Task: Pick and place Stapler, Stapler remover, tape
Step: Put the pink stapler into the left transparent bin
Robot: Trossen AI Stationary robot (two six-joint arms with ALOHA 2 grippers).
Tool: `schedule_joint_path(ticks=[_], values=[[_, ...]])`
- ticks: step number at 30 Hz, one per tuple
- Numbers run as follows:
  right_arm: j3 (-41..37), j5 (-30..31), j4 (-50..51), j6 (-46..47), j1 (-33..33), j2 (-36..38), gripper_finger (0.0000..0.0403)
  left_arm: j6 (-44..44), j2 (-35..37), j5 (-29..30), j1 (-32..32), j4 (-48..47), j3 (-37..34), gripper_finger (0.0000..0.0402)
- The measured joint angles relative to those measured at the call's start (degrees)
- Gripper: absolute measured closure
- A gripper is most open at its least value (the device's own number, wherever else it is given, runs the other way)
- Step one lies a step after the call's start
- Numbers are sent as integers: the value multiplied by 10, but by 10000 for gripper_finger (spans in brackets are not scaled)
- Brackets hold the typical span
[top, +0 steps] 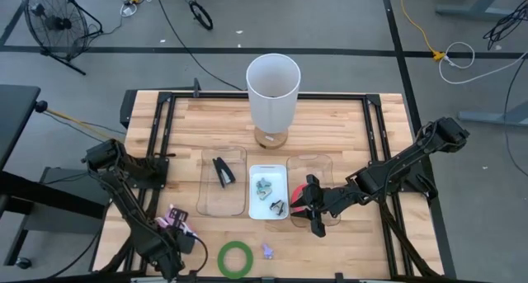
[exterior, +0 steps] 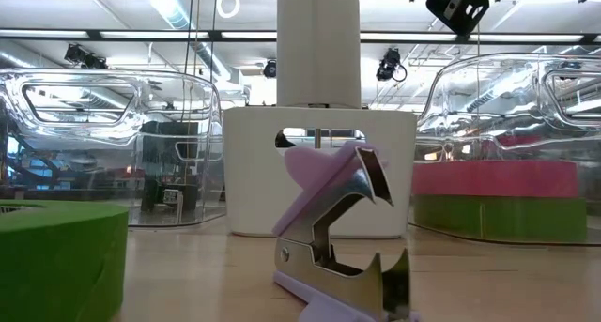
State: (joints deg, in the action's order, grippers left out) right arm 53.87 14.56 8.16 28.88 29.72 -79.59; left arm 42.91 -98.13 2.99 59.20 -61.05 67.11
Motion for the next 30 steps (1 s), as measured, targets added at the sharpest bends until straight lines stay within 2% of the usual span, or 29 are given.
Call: schedule_joint_path(ticks=[5, 13, 19, 24, 30], values=[[0, 0, 0, 0, 0, 0, 280, 7, 0, 8, -1, -13, -3, 391], [0, 0, 0, -5, 0, 0, 280, 73, -1, 34, -19, -48, -54, 333], [0, 0, 0, -8, 0, 0, 280, 75, 1, 41, -29, -35, -87, 278], [0, 0, 0, -9, 0, 0, 280, 73, 0, 75, -28, -35, -89, 238], [0, 0, 0, -9, 0, 0, 280, 55, 0, 107, -28, -34, -89, 225]])
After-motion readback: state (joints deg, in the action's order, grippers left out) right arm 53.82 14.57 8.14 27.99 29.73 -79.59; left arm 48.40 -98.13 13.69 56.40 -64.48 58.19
